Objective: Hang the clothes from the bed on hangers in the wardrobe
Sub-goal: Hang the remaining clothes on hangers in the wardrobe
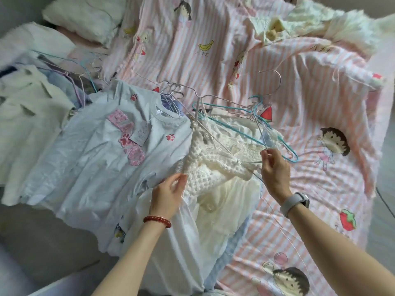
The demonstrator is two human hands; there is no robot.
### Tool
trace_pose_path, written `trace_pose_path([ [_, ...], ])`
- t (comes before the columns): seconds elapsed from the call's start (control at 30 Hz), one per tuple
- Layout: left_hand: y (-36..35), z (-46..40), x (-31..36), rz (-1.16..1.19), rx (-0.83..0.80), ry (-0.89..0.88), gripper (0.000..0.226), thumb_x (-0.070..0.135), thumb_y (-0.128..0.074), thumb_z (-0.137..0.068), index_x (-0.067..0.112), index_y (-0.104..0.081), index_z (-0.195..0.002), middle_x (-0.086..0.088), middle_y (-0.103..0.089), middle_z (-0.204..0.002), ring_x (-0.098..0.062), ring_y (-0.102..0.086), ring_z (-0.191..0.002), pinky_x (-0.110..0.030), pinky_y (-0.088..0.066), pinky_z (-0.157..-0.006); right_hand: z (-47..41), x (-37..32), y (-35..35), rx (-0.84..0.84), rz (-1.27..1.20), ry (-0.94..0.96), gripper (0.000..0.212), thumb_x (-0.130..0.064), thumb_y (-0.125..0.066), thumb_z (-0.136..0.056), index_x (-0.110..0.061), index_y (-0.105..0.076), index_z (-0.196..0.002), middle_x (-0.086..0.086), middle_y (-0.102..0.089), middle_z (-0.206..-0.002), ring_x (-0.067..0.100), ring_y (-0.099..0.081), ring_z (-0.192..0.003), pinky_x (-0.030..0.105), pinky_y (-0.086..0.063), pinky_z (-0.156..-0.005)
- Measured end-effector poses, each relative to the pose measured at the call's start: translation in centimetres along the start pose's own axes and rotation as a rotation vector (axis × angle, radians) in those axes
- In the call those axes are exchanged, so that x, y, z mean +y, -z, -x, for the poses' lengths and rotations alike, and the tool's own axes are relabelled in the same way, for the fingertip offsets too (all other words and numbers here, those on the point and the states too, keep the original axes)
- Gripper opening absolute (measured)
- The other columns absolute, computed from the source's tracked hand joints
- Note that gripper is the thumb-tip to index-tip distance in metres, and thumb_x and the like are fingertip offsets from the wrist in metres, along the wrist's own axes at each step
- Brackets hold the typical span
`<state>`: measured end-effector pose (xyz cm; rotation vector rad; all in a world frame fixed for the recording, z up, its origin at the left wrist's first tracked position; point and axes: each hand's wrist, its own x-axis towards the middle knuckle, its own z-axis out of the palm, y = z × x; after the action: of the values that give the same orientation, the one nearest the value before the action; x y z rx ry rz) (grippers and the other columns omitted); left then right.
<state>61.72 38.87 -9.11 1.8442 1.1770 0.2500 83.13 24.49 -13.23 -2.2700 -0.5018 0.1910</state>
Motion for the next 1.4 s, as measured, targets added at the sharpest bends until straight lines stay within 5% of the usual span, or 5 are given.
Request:
trace_pose_path([
  [0.2,9.3,5.5,-4.4,0.030,0.238,0.114,0.030,0.032,-0.066,-0.083,0.007,-0.070,-0.100,0.009,-0.063,-0.090,-0.008,-0.058,-0.085,0.000,-0.037,-0.062,4.0,-6.9,-1.9,-0.102,-0.122,0.167,0.019,-0.015,-0.049,-0.092,0.002,-0.057,-0.088,0.007,-0.052,-0.063,0.022,-0.046,-0.059,0.044,-0.040,-0.058],
  [0.33,15.1,11.1,-9.5,0.180,0.435,0.270,0.016,0.026,-0.065,-0.084,0.024,-0.064,-0.069,0.016,-0.063,-0.063,-0.003,-0.057,-0.069,-0.012,-0.041,-0.060,8.3,-12.3,-5.1,-0.281,-0.147,0.358,0.018,-0.018,-0.049,-0.092,-0.003,-0.054,-0.083,0.003,-0.046,-0.057,0.020,-0.040,-0.053,0.047,-0.040,-0.052],
  [0.53,22.4,22.8,-16.1,0.252,0.823,0.451,0.026,0.021,-0.061,-0.088,0.007,-0.058,-0.066,0.003,-0.049,-0.055,-0.010,-0.041,-0.056,-0.010,-0.034,-0.045,19.0,-22.5,-10.2,-0.618,-0.119,0.749,0.032,-0.036,-0.034,-0.089,-0.010,-0.049,-0.080,0.000,-0.041,-0.053,0.037,-0.050,-0.049,0.040,-0.037,-0.048],
  [1.03,29.1,58.3,-23.6,0.299,1.836,0.852,0.037,0.042,-0.048,-0.079,0.010,-0.055,-0.063,-0.007,-0.051,-0.060,-0.023,-0.044,-0.065,-0.031,-0.035,-0.056,54.7,-39.2,-13.2,-1.354,-0.185,1.833,0.040,-0.042,-0.026,-0.090,-0.011,-0.050,-0.095,0.012,-0.060,-0.056,0.038,-0.054,-0.051,0.033,-0.038,-0.048],
  [1.4,34.0,74.7,-23.2,0.250,2.293,0.888,0.021,0.027,-0.054,-0.091,0.010,-0.062,-0.084,-0.001,-0.045,-0.064,-0.014,-0.041,-0.061,-0.024,-0.035,-0.064,77.7,-46.3,-8.0,-1.828,-0.303,1.753,0.028,-0.019,-0.039,-0.097,-0.028,-0.038,-0.070,-0.002,-0.054,-0.051,0.009,-0.050,-0.039,0.028,-0.049,-0.053],
])
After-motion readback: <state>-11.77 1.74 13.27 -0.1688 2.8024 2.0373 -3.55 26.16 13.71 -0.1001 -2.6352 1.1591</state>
